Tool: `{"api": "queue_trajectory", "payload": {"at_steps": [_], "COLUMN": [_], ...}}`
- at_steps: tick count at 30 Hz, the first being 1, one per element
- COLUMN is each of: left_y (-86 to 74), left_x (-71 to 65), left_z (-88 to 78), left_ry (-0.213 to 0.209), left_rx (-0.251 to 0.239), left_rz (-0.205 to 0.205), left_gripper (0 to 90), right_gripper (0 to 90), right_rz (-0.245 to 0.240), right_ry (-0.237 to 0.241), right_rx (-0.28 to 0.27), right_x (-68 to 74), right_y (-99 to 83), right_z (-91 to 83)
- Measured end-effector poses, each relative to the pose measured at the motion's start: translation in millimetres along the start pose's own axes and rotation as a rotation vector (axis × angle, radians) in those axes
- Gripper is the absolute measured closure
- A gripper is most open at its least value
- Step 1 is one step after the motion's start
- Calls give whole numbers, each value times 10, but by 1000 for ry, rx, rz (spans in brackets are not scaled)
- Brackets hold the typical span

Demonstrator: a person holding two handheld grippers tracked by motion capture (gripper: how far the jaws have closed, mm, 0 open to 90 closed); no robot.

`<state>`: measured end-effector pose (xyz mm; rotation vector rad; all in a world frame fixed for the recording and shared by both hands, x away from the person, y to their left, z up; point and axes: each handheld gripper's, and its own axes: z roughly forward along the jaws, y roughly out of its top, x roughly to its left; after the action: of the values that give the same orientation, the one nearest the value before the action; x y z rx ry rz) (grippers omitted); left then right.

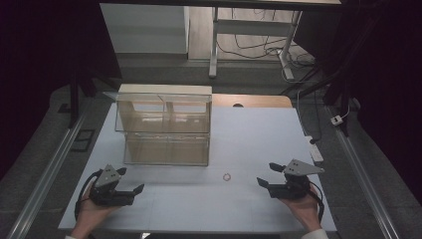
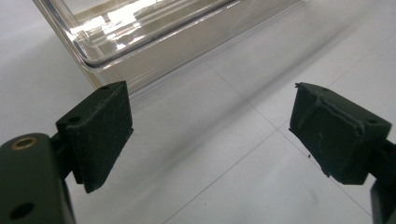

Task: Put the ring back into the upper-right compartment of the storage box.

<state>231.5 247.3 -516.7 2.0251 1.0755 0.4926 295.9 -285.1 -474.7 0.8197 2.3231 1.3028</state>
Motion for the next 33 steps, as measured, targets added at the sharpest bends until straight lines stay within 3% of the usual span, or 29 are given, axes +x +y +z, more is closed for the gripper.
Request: {"api": "queue_trajectory", "payload": {"at_steps": [33], "left_y": [43], "left_x": [-29], "left_z": [42], "left_ry": [1], "left_rx": [15], "left_rz": [10], "left_gripper": [77], "right_gripper": [274], "right_rz": [-36], "right_ry": [61], "right_rx": [92], "right_x": [168], "right_y": [394], "right_z": [396]}}
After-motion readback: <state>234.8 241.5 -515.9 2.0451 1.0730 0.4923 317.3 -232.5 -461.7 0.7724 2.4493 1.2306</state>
